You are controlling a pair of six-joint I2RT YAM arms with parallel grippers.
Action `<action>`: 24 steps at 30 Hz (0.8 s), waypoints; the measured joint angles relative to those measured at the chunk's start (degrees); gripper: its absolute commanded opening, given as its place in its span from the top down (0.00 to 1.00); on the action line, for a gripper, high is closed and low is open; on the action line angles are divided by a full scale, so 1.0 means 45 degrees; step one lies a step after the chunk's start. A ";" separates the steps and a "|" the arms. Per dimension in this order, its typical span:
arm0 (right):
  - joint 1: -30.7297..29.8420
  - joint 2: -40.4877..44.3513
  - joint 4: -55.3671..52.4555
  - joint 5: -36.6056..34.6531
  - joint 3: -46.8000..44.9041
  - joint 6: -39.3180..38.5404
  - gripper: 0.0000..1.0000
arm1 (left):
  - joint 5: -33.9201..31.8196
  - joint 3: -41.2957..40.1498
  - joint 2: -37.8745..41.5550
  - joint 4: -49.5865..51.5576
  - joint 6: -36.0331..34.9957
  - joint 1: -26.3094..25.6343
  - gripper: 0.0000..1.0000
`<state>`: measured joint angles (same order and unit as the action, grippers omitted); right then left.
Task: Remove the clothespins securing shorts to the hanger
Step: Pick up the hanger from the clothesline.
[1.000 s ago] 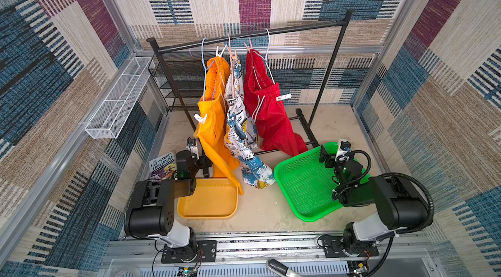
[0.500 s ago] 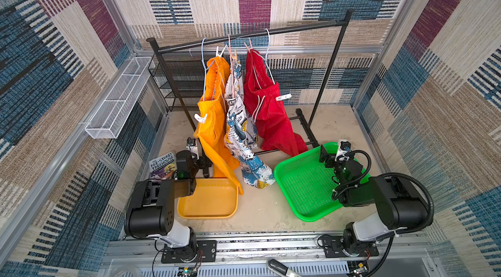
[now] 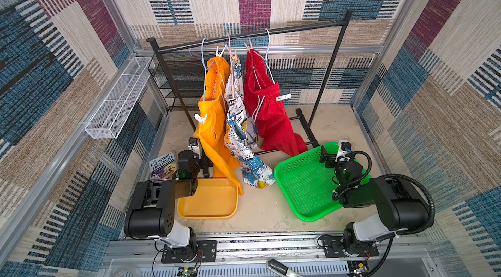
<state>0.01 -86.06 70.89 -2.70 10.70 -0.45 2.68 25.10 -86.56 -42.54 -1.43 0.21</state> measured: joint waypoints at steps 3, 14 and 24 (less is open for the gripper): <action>0.0000 0.1020 -0.0126 -0.0311 -0.0364 0.0102 0.01 | -0.0437 -0.0024 0.1025 0.0389 -0.0029 -0.0209 0.02; 0.0000 0.3235 -0.2628 -0.0869 0.0437 0.0670 0.01 | -0.2919 0.0801 0.4658 0.3215 0.0049 -0.0869 0.03; 0.0000 0.3560 -0.3813 -0.0170 0.1195 0.0913 0.01 | -0.3871 0.1647 0.4979 0.5634 0.0287 -0.0937 0.03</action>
<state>0.01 -70.04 53.74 -3.46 16.08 3.66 -14.74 32.51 -64.16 -17.19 -0.14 -4.01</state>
